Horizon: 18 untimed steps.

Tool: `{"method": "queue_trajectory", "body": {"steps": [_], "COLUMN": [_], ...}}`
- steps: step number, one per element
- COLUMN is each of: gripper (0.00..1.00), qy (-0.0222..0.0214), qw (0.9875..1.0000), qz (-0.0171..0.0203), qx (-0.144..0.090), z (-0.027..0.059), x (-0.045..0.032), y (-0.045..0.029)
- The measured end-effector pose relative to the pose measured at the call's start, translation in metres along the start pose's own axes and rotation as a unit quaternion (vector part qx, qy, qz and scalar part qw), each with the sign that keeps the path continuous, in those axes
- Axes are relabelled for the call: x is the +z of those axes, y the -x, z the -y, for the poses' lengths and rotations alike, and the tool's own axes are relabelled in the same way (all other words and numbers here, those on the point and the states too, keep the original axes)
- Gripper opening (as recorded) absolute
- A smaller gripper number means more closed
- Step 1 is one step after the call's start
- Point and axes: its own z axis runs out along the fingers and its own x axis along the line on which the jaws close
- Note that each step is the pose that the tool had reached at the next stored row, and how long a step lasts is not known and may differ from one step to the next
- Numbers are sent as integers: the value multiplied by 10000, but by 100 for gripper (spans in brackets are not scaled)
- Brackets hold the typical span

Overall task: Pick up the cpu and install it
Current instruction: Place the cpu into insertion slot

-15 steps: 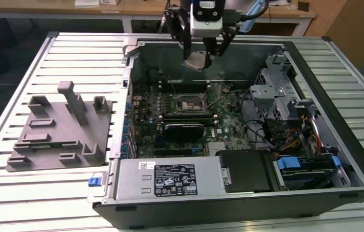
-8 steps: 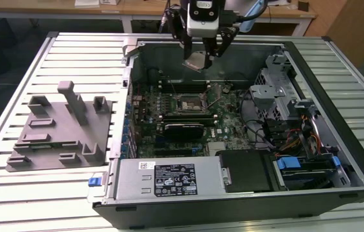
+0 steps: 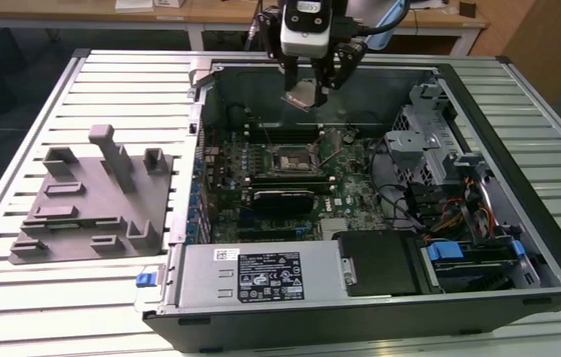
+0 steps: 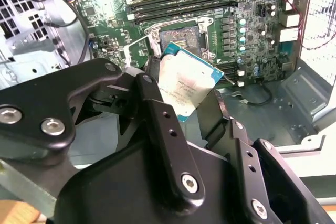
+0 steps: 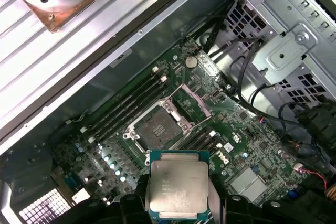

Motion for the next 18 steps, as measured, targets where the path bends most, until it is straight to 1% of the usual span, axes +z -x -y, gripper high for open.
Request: {"method": "queue_trajectory", "body": {"steps": [4,9,13,18], "gripper": [53,53,53,53], "qy": [-1,-2,-2,-3], "qw": [9998,9991,9983,9969], "qz": [17,34,48,65], "qx": [203,413,577,784], "z": [0,0,0,1], "x": [2,3,5,7], "y": [0,0,0,0]}}
